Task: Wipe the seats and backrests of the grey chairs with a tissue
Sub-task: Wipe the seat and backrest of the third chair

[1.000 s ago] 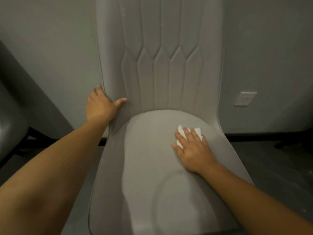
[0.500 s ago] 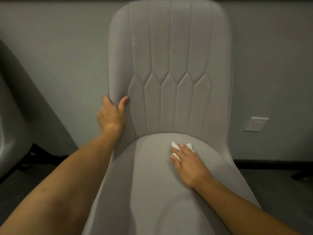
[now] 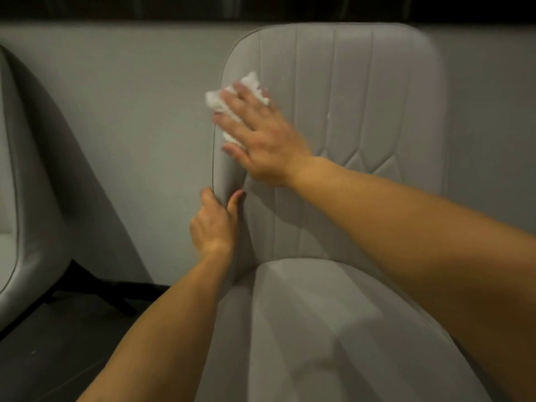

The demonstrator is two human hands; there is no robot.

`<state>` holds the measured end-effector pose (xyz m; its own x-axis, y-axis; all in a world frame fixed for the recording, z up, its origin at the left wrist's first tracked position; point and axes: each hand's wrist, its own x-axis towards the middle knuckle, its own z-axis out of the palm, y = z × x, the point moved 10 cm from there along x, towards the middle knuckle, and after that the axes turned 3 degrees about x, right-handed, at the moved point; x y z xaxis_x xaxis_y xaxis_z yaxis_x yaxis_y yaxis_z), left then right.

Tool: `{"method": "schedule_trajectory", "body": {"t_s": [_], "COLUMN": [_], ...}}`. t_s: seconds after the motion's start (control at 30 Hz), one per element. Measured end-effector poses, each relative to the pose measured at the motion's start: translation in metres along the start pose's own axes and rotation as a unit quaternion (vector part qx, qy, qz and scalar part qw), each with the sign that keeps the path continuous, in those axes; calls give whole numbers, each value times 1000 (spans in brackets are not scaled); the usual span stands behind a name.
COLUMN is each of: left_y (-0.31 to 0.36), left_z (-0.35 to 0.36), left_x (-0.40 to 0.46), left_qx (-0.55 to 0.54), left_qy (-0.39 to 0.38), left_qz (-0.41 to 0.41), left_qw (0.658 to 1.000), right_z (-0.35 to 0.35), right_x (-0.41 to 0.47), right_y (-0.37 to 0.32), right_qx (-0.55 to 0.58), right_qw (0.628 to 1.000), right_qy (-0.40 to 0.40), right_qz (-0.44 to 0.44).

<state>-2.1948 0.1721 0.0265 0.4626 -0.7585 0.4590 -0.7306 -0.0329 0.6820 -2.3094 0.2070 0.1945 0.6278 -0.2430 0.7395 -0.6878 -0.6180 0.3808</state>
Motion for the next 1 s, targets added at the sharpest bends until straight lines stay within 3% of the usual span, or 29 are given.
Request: {"method": "schedule_trajectory", "body": {"t_s": [0.13,0.33,0.47,0.7,0.9,1.0], "left_y": [-2,1,1,-2,-3,-3], "left_z": [0,0,-1,2,4,5], "left_x": [0,2,7,10,10,9], "left_qx": [-24,-11,15,5,2,8], "left_qy": [3,23,33,42,42,36], "left_qz": [5,28,36,39,31,26], "left_qw": [1000,999,999,998,999,999], "right_z": [55,76,51,21,20,32], "right_x": [7,7,31,28,28,26], "right_y": [-29,-14,77,153,149,128], "right_qx": [-60,-121,-171,-191,-161,-149], "right_qw": [986,964,979,948,941,968], "right_qy": [-88,-113,-105,-19,12,-56], "right_qz": [-131,-210,-22,255,299,194]}}
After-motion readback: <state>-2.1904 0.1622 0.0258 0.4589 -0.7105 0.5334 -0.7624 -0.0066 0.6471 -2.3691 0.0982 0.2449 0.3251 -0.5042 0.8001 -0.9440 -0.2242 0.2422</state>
